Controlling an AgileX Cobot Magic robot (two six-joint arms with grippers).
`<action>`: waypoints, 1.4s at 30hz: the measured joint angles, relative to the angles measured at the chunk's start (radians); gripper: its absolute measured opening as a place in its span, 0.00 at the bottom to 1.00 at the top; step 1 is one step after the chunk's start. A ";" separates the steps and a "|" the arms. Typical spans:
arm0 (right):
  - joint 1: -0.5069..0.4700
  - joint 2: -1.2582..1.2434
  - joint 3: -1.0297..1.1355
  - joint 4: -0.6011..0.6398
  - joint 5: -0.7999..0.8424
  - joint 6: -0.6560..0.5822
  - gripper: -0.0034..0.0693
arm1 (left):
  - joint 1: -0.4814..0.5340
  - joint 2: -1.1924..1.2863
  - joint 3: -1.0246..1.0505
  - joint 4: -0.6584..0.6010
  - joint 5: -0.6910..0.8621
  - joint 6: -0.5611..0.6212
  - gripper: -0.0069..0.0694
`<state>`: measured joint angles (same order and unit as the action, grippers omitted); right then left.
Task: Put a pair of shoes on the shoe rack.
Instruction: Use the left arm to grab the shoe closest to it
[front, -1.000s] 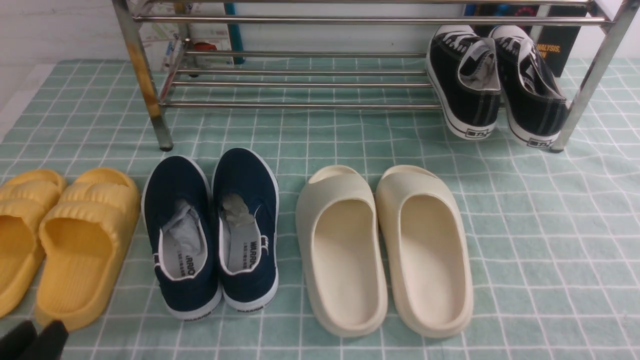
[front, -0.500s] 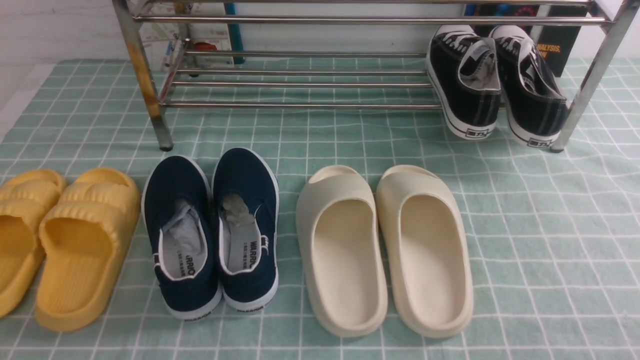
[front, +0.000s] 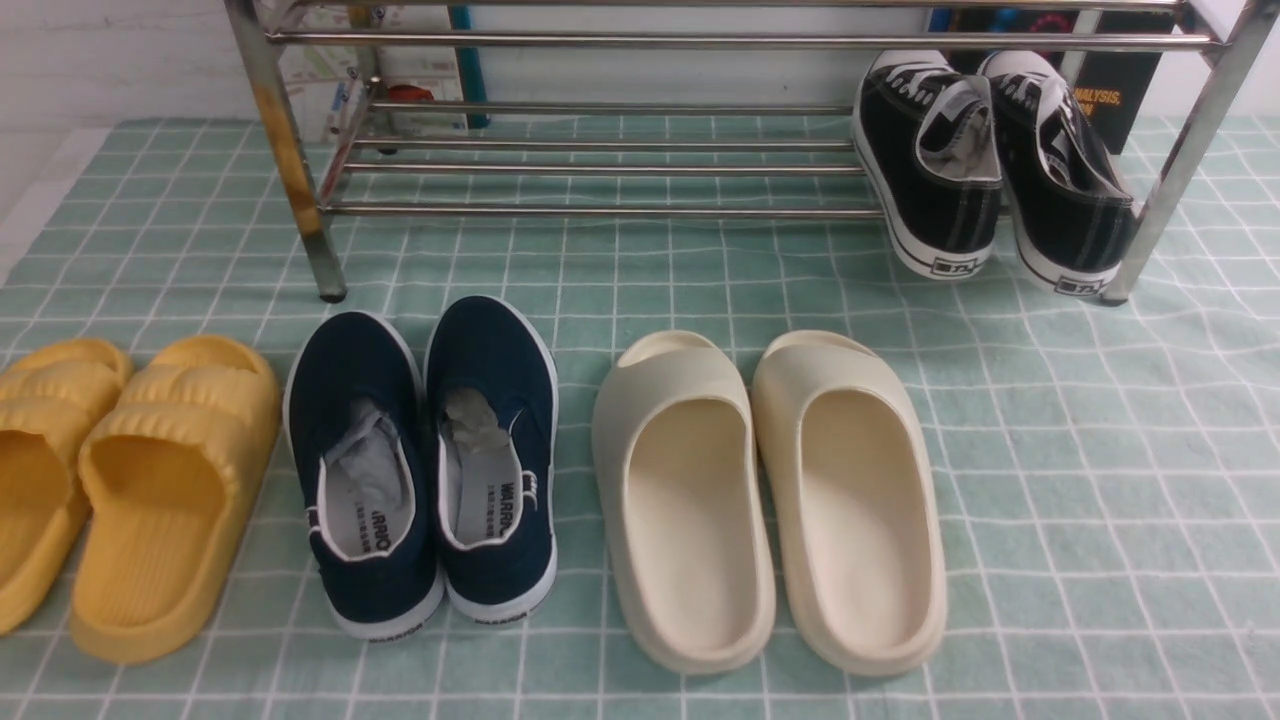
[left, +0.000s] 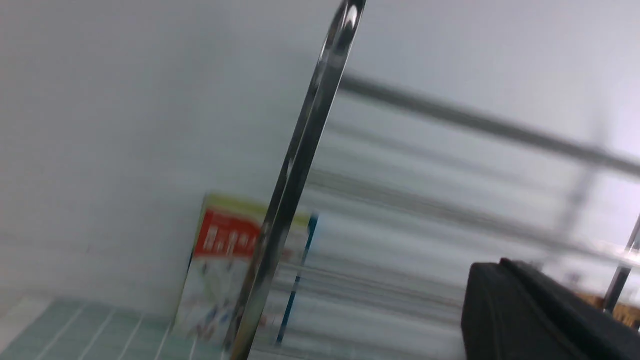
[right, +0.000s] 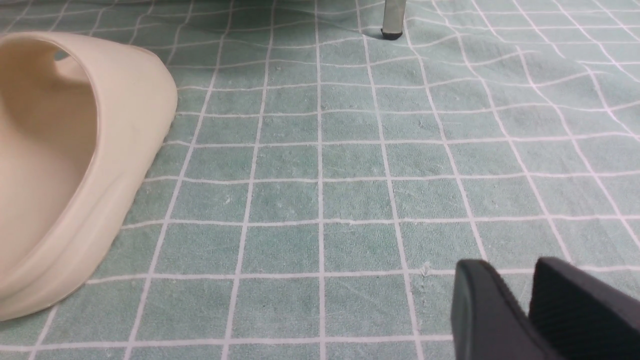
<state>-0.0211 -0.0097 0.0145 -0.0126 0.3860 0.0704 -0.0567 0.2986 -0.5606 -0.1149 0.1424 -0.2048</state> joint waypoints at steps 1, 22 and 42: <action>0.000 0.000 0.000 0.000 0.000 0.000 0.31 | 0.000 0.045 -0.008 0.000 0.024 0.003 0.07; 0.000 0.000 0.000 0.000 0.000 0.000 0.35 | -0.075 1.031 -0.398 -0.090 0.722 0.021 0.27; 0.000 0.000 0.000 0.000 0.000 0.000 0.38 | -0.121 1.386 -0.409 0.143 0.462 -0.259 0.18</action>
<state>-0.0211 -0.0097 0.0145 -0.0125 0.3860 0.0704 -0.1781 1.6849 -0.9699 0.0284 0.6040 -0.4639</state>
